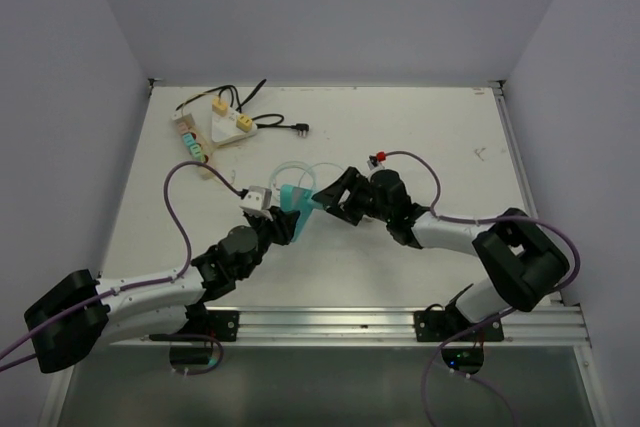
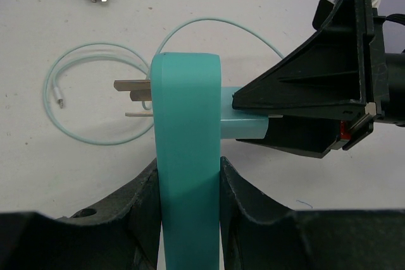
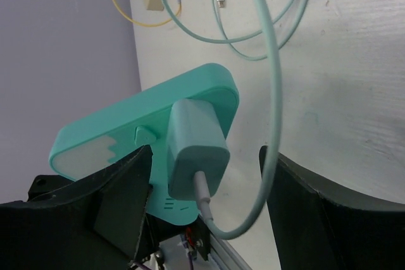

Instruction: Pull the plug off the socket

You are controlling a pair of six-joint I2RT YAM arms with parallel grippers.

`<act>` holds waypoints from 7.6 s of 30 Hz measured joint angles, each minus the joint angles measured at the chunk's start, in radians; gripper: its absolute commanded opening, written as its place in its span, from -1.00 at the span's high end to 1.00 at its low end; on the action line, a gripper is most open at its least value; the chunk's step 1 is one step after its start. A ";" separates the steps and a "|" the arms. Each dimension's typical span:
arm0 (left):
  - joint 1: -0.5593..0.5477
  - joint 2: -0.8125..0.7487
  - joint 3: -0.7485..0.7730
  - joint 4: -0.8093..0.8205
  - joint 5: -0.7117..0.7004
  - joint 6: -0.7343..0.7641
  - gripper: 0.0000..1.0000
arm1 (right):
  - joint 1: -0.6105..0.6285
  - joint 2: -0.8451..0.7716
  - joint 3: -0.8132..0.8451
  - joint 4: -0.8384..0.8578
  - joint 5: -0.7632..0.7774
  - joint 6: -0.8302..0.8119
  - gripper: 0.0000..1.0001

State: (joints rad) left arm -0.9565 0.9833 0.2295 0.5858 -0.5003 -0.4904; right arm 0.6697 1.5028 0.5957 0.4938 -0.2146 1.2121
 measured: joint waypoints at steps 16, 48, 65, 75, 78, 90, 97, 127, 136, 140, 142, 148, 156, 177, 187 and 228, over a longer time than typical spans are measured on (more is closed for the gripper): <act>-0.002 0.010 -0.017 0.016 -0.011 0.002 -0.32 | 0.014 0.044 0.034 0.046 0.019 0.060 1.00; 0.113 0.033 0.542 -0.909 0.261 -0.008 -0.62 | 0.019 -0.052 0.198 -0.264 -0.173 -0.763 1.00; 0.183 0.181 0.541 -0.895 0.465 -0.113 -0.21 | 0.019 -0.101 0.149 -0.225 -0.227 -0.887 1.00; 0.184 0.215 0.541 -0.879 0.478 -0.137 0.44 | 0.019 -0.103 0.145 -0.221 -0.225 -0.892 1.00; 0.185 0.227 0.539 -0.871 0.477 -0.143 0.94 | 0.018 -0.104 0.139 -0.222 -0.222 -0.896 1.00; 0.161 0.249 0.531 -0.833 0.396 -0.163 1.00 | 0.024 -0.158 0.138 -0.306 -0.164 -0.960 1.00; 0.190 0.288 0.562 -0.873 0.264 -0.195 1.00 | 0.023 -0.237 0.140 -0.409 -0.130 -0.990 1.00; 0.254 -0.134 0.360 -0.810 0.323 -0.042 1.00 | -0.249 -0.029 0.121 -0.471 -0.151 -0.724 0.45; 0.255 -0.152 0.312 -0.716 0.392 -0.040 1.00 | -0.319 -0.018 0.105 -0.467 -0.168 -0.666 -0.73; 0.256 -0.151 0.311 -0.693 0.404 -0.040 1.00 | -0.320 -0.048 0.105 -0.523 -0.145 -0.670 -0.87; 0.256 -0.148 0.307 -0.669 0.415 -0.040 1.00 | -0.320 -0.091 0.105 -0.567 -0.113 -0.676 -0.89; 0.256 -0.144 0.295 -0.622 0.454 -0.040 1.00 | -0.320 -0.263 0.105 -0.645 -0.047 -0.702 -0.91; 0.256 -0.134 0.279 -0.515 0.549 -0.040 1.00 | -0.293 -0.369 0.077 -0.495 -0.307 -0.727 -0.93; 0.256 -0.093 0.279 -0.220 0.882 -0.010 1.00 | -0.157 -0.329 0.071 -0.246 -0.666 -0.787 -0.65; 0.266 -0.070 0.279 -0.179 0.938 -0.004 0.86 | -0.159 -0.312 0.071 -0.229 -0.769 -0.826 0.71; 0.272 -0.216 0.498 -0.909 -0.067 0.066 -0.99 | -0.734 -0.093 0.201 -0.316 -0.256 -0.615 1.00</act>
State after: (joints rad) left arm -0.6846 0.7677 0.7277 -0.3229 -0.5671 -0.4248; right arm -0.0643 1.4097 0.7967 0.1780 -0.4702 0.5976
